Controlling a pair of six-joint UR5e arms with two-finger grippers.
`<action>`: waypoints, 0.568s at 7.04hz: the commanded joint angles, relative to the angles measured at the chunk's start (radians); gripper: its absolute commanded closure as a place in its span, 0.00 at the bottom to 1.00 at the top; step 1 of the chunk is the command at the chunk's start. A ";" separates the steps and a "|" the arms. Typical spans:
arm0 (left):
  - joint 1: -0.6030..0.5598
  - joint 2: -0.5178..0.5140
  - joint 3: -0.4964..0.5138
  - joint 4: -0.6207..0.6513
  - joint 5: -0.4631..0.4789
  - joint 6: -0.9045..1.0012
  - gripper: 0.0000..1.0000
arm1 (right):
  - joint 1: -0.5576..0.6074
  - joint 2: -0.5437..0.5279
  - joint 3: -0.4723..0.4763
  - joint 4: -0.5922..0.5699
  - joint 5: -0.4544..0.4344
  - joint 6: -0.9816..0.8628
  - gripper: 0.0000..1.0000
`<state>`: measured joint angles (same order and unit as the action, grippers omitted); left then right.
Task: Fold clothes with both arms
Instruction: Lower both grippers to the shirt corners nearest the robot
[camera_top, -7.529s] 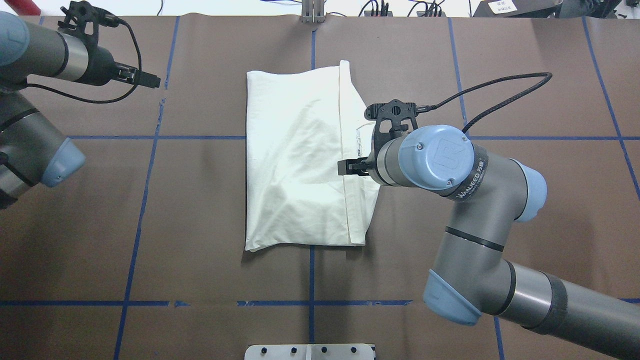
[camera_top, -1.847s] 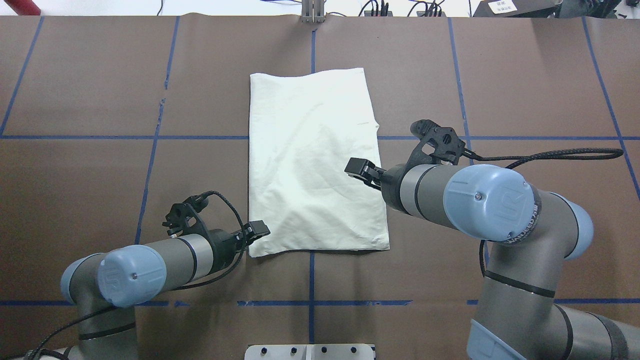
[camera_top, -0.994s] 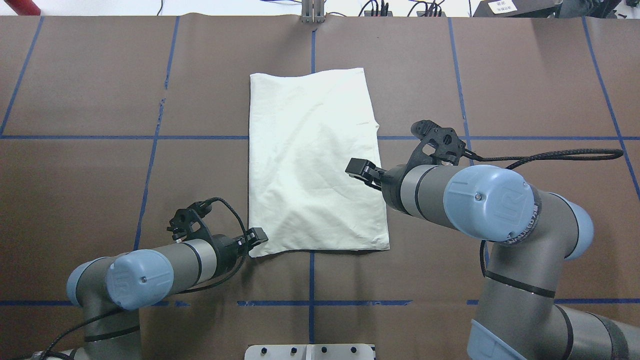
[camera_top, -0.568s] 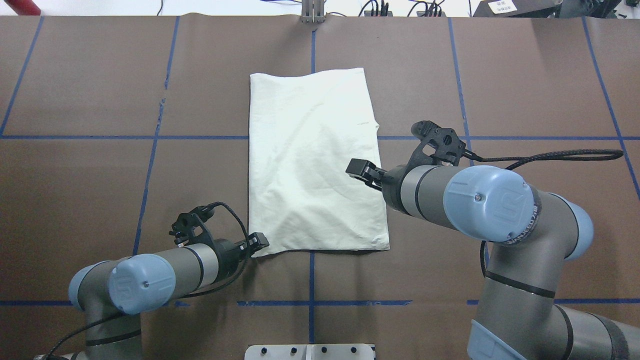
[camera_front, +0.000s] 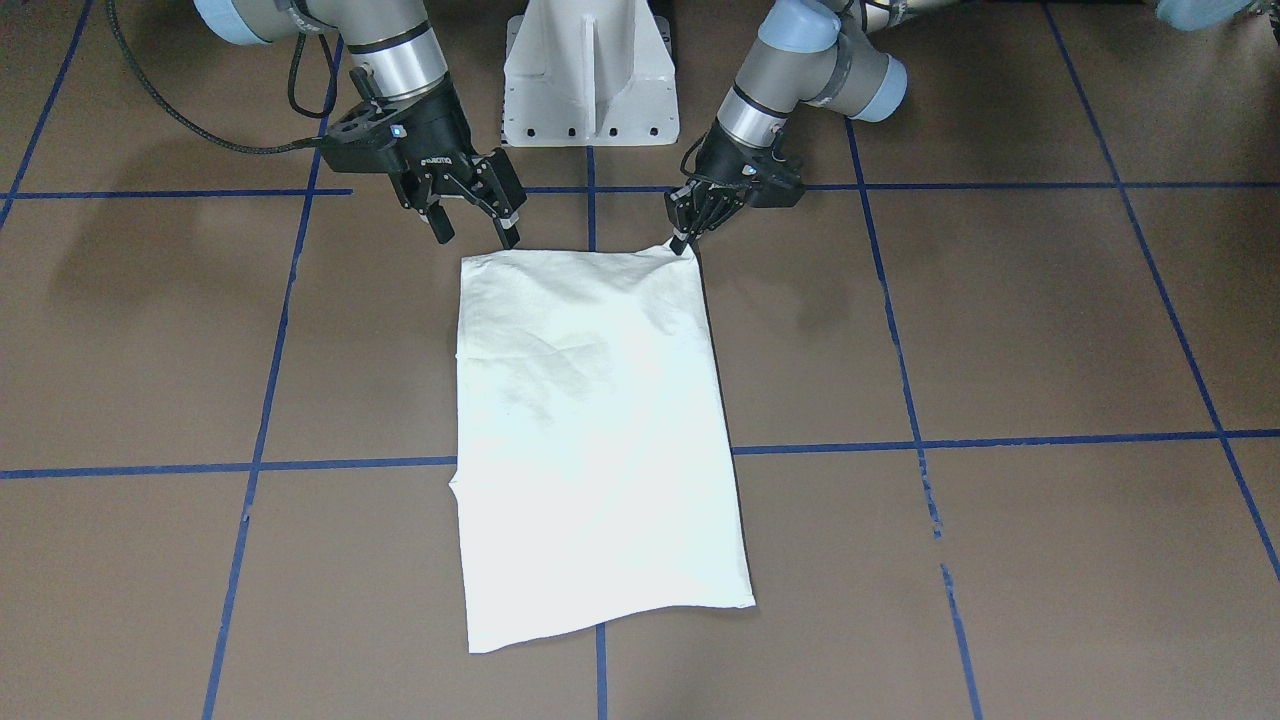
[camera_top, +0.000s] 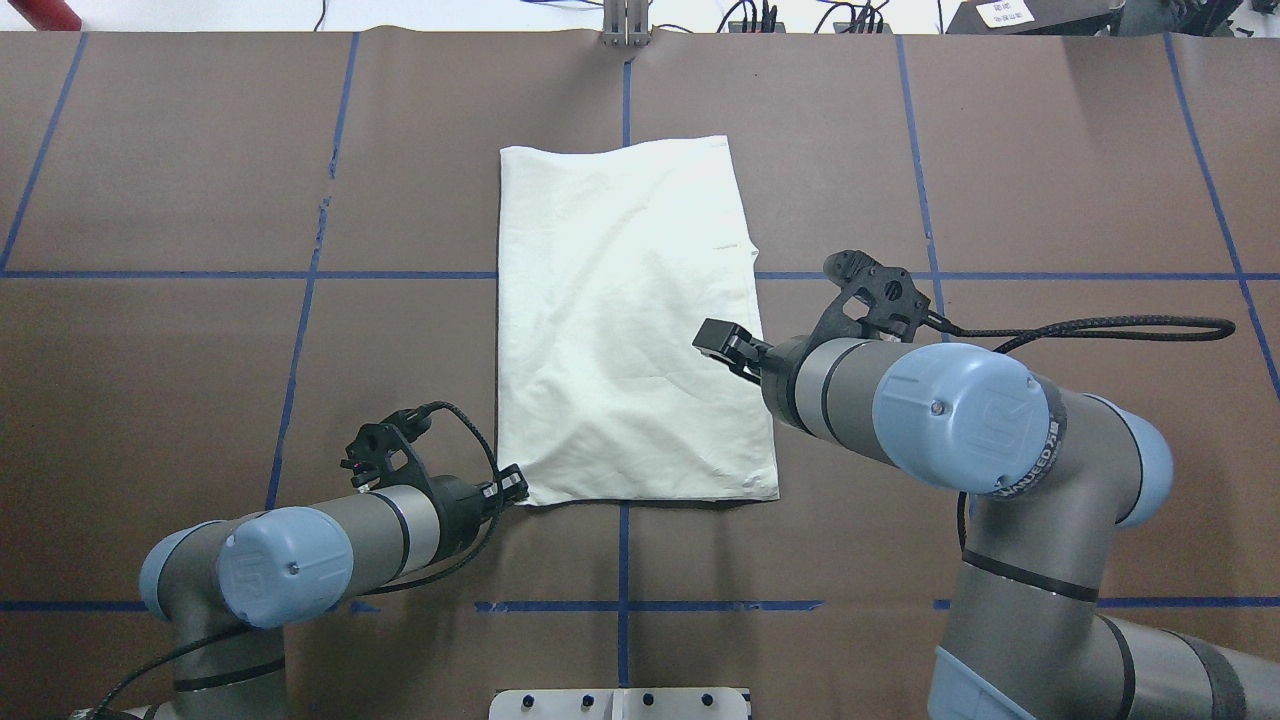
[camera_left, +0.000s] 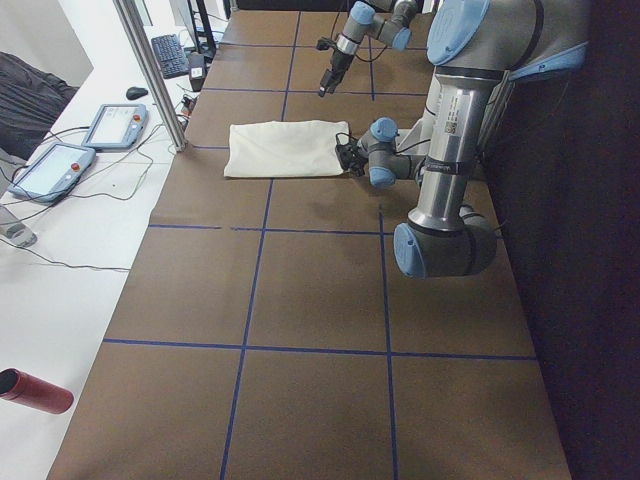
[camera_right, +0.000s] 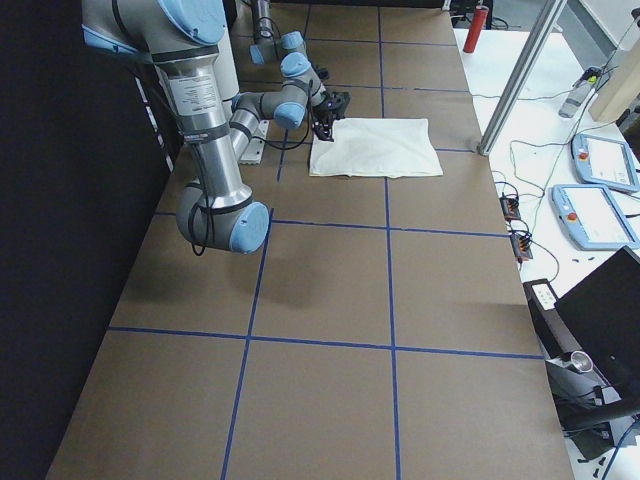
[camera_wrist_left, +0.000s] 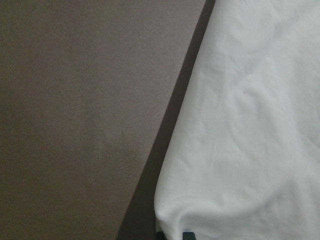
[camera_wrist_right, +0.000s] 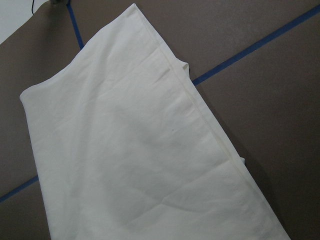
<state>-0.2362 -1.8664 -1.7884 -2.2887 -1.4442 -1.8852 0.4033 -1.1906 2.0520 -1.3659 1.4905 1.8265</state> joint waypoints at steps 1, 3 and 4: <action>-0.009 0.000 -0.006 0.000 0.002 0.001 1.00 | -0.070 0.006 -0.006 -0.121 -0.012 0.138 0.05; -0.012 0.000 -0.012 0.000 0.014 0.003 1.00 | -0.160 0.008 -0.057 -0.144 -0.059 0.358 0.18; -0.012 0.000 -0.014 0.000 0.016 0.002 1.00 | -0.175 0.015 -0.088 -0.144 -0.067 0.370 0.22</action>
<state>-0.2477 -1.8669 -1.7998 -2.2887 -1.4327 -1.8831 0.2594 -1.1818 2.0005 -1.5048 1.4415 2.1384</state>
